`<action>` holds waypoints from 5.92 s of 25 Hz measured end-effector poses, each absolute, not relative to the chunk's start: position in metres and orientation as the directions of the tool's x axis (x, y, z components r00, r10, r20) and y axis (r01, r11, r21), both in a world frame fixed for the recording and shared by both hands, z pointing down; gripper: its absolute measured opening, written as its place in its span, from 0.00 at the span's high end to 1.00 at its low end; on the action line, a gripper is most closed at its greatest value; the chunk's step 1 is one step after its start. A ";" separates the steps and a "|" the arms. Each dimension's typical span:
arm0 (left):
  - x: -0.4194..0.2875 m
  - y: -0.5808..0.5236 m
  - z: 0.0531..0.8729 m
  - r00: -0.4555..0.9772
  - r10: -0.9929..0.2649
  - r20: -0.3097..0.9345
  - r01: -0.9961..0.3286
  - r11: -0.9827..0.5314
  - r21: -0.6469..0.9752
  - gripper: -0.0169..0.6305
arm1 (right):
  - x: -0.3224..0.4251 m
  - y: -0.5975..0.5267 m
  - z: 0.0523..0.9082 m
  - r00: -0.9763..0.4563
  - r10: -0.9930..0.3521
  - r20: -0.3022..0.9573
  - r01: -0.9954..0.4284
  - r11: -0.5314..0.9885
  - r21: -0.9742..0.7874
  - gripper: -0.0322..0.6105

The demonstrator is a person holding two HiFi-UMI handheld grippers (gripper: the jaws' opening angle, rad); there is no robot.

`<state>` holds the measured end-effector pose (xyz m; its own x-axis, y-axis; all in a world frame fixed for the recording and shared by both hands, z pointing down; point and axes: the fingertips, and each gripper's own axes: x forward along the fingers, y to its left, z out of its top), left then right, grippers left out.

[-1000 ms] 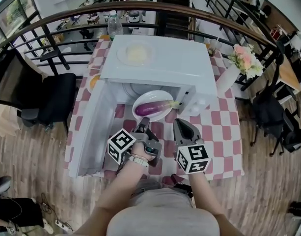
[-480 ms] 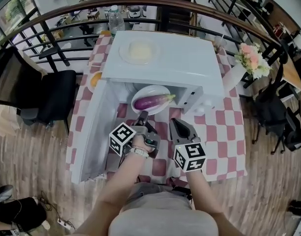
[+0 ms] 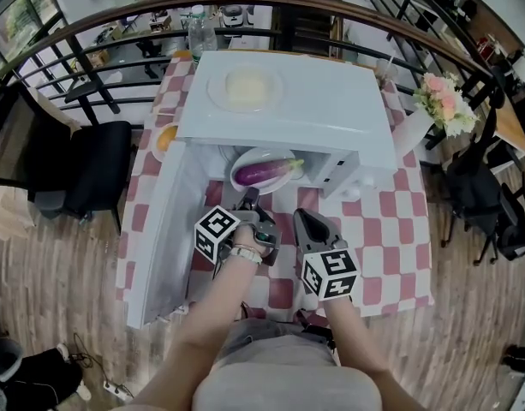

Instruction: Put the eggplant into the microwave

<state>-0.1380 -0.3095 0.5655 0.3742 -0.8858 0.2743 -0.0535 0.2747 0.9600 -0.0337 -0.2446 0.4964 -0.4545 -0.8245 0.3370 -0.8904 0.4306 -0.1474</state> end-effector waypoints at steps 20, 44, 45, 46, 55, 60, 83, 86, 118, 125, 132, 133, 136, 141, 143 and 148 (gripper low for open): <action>-0.137 -0.340 0.581 0.342 -0.889 0.304 -0.064 0.300 0.952 0.95 | -0.035 -0.233 0.514 -0.477 -0.790 0.385 -0.876 0.462 -0.139 0.91; -0.134 -0.348 0.595 0.297 -0.832 0.468 -0.108 0.458 0.883 0.84 | -0.018 -0.223 0.525 -0.461 -0.782 0.419 -0.885 0.435 -0.163 0.91; -0.134 -0.346 0.597 0.299 -0.828 0.474 -0.110 0.464 0.879 0.80 | -0.018 -0.223 0.524 -0.461 -0.782 0.419 -0.886 0.434 -0.165 0.91; -0.135 -0.345 0.600 0.301 -0.825 0.478 -0.109 0.468 0.877 0.76 | -0.018 -0.223 0.524 -0.462 -0.782 0.418 -0.885 0.434 -0.166 0.91; -0.135 -0.354 0.605 0.296 -0.831 0.472 -0.087 0.468 0.879 0.68 | -0.023 -0.224 0.526 -0.464 -0.778 0.424 -0.884 0.433 -0.175 0.91; -0.134 -0.358 0.609 0.303 -0.829 0.470 -0.085 0.468 0.880 0.62 | -0.019 -0.225 0.527 -0.449 -0.781 0.434 -0.893 0.412 -0.181 0.91; -0.127 -0.360 0.587 0.372 -0.842 0.390 -0.065 0.395 0.916 0.59 | -0.014 -0.223 0.511 -0.410 -0.807 0.424 -0.912 0.375 -0.167 0.91; -0.126 -0.353 0.578 0.366 -0.851 0.376 -0.071 0.377 0.923 0.62 | -0.014 -0.221 0.504 -0.423 -0.808 0.411 -0.906 0.391 -0.163 0.91; -0.127 -0.275 0.455 0.370 -0.927 0.057 -0.125 0.011 0.992 0.97 | -0.024 -0.212 0.423 -0.442 -0.872 0.210 -0.897 0.432 -0.092 0.91; -0.118 -0.266 0.432 0.371 -0.929 -0.018 -0.165 -0.085 0.983 0.97 | -0.031 -0.214 0.419 -0.451 -0.874 0.181 -0.893 0.442 -0.085 0.91; -0.116 -0.258 0.415 0.388 -0.915 -0.112 -0.210 -0.206 0.956 0.97 | -0.029 -0.216 0.418 -0.443 -0.883 0.157 -0.897 0.432 -0.098 0.91; -0.115 -0.258 0.412 0.391 -0.912 -0.127 -0.213 -0.223 0.951 0.97 | -0.029 -0.215 0.418 -0.447 -0.881 0.152 -0.894 0.435 -0.108 0.91; -0.112 -0.253 0.403 0.412 -0.895 -0.169 -0.236 -0.284 0.929 0.97 | -0.029 -0.213 0.418 -0.451 -0.880 0.146 -0.892 0.439 -0.112 0.91; -0.106 -0.247 0.397 0.451 -0.873 -0.183 -0.332 -0.354 0.874 0.97 | -0.028 -0.211 0.418 -0.449 -0.881 0.151 -0.893 0.440 -0.092 0.91; -0.105 -0.244 0.395 0.470 -0.865 -0.174 -0.416 -0.392 0.820 0.97 | -0.027 -0.211 0.419 -0.446 -0.882 0.153 -0.895 0.437 -0.091 0.91; -0.092 -0.233 0.390 0.542 -0.830 -0.129 -0.634 -0.505 0.586 0.97 | -0.025 -0.209 0.420 -0.440 -0.884 0.154 -0.897 0.429 -0.100 0.91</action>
